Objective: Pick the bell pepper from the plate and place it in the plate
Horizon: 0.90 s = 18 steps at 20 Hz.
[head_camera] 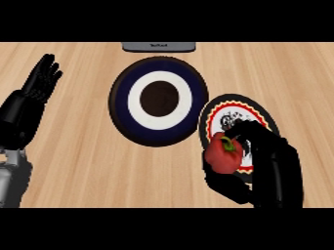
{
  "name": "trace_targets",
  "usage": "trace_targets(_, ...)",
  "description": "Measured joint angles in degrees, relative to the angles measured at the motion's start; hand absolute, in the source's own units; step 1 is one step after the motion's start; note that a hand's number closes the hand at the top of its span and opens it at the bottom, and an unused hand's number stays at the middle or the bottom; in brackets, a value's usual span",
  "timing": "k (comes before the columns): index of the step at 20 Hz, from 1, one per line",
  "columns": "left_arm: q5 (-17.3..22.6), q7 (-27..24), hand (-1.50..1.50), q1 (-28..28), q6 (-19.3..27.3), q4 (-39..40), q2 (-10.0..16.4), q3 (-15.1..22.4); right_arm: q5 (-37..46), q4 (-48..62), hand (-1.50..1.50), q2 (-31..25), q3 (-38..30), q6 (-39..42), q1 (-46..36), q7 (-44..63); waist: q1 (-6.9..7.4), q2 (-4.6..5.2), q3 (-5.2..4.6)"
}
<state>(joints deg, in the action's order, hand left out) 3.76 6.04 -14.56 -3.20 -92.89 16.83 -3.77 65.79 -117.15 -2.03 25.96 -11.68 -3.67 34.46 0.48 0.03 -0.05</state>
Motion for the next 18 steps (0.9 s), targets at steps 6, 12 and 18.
trace_targets(6, -0.14, 0.57, 0.0, -1.39, -0.59, 0.95, -0.07, -0.32, -5.26, 13.36, 1.5, 1.55, 0.43, -2.07, -18.13, 7.97, 0.43, 0.12, 0.02)
trace_targets(12, -0.87, 1.32, 0.0, -2.36, -0.21, 0.59, -0.78, -0.11, -11.08, 32.23, 1.5, 1.91, 1.14, -11.48, -31.8, 11.47, 0.86, 0.22, 0.04)
trace_targets(18, -0.79, 1.56, 0.0, -3.44, -1.01, 1.64, -0.96, -0.28, -16.86, 51.49, 1.5, 1.98, 0.85, -17.59, -43.9, 10.64, 1.33, 0.36, 0.03)
